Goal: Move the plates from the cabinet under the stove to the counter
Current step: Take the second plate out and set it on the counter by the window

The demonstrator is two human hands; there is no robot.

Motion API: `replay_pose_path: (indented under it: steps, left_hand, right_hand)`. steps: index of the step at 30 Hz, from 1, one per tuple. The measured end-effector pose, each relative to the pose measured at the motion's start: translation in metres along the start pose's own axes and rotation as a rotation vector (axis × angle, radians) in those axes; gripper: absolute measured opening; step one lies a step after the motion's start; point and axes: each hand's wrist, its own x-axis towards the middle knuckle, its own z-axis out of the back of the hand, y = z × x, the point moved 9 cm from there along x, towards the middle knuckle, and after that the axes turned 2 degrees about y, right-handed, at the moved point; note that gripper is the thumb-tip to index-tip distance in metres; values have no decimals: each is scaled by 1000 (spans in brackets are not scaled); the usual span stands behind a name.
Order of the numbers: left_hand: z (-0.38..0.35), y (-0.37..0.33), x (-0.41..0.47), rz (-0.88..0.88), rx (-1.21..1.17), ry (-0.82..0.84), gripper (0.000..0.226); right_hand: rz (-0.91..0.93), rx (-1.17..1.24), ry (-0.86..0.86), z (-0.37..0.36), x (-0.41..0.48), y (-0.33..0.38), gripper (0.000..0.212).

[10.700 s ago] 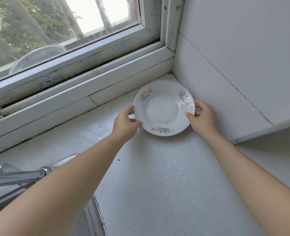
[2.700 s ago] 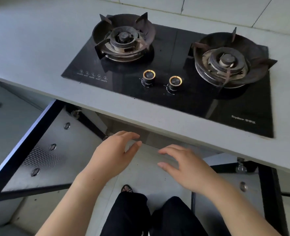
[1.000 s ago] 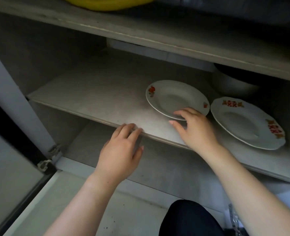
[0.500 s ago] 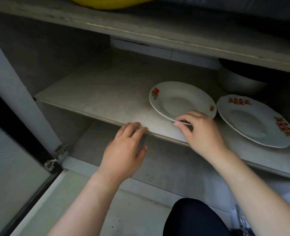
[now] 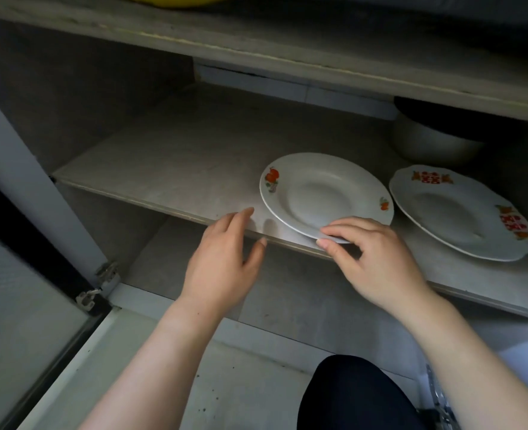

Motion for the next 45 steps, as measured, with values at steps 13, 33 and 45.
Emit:
replay_pose_path:
  steps: [13, 33, 45]
  left_hand:
    - [-2, -13, 7, 94, -335, -40, 44]
    - [0, -1, -3, 246, -650, -91, 48]
    - [-3, 8, 1, 348, -637, -48, 64]
  right_hand:
    - [55, 55, -38, 12, -22, 5, 22]
    - [-143, 231, -213, 29, -27, -39, 22]
    - [-430, 348, -187, 25, -18, -70, 36]
